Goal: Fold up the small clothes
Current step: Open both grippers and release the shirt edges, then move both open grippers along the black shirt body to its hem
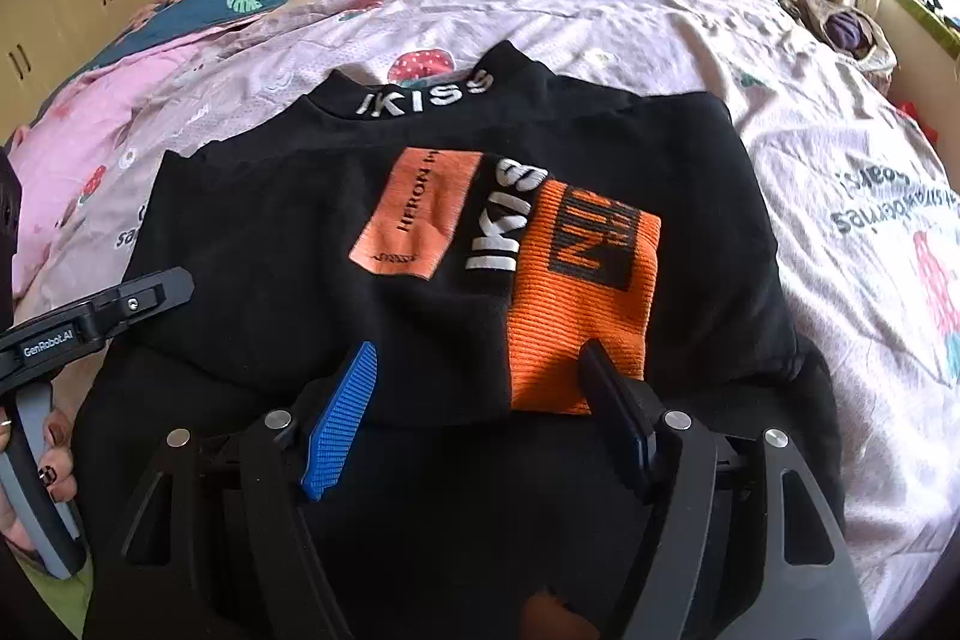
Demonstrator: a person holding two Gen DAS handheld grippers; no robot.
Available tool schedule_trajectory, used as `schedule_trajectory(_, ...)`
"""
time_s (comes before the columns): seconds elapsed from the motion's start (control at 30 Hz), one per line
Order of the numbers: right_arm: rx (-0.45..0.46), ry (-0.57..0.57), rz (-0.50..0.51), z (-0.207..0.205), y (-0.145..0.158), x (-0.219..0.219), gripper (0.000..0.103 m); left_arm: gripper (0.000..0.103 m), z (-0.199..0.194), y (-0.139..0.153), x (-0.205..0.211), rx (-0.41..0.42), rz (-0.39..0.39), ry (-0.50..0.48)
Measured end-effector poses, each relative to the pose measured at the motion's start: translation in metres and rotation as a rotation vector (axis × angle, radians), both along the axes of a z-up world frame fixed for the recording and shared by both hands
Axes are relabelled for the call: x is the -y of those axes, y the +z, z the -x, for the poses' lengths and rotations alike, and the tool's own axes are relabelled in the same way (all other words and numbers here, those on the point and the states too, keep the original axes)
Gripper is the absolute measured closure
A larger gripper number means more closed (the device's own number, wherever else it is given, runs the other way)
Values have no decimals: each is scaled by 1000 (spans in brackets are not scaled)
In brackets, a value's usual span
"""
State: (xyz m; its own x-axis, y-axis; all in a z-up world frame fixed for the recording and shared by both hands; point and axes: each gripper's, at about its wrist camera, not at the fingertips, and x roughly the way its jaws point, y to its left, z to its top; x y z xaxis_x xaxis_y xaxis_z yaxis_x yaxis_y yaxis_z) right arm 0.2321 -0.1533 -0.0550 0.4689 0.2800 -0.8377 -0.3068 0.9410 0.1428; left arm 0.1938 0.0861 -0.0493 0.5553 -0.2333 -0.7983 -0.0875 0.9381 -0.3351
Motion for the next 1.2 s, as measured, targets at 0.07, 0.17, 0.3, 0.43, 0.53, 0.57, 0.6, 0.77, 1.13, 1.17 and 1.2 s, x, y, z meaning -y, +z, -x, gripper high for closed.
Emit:
schedule_trajectory(0.07,9,3,11,3,3,-1,34,57,0,0,0,1,-2,0)
schedule_trajectory(0.17,27,-5,-38,11,13,5,25,54,1,4,1,4,-1,-2)
schedule_trajectory(0.3,55,-41,-63,21,25,16,23,48,5,9,1,19,1,-3)
schedule_trajectory(0.43,81,-70,-104,27,38,28,13,45,8,14,2,28,0,3)
schedule_trajectory(0.53,95,-87,-119,33,47,33,9,32,11,19,3,38,-11,11)
schedule_trajectory(0.57,99,-90,-122,35,50,34,8,32,12,21,3,40,-12,11)
schedule_trajectory(0.6,104,-91,-127,36,52,34,7,32,13,23,3,44,-7,11)
schedule_trajectory(0.77,129,-100,-145,45,64,36,5,16,19,34,4,69,-16,15)
schedule_trajectory(1.13,183,-96,-174,68,92,38,5,10,33,55,5,117,-21,11)
schedule_trajectory(1.17,190,-95,-172,70,95,38,5,10,35,57,5,122,-21,11)
schedule_trajectory(1.2,194,-96,-173,72,98,38,5,10,36,58,5,124,-22,12)
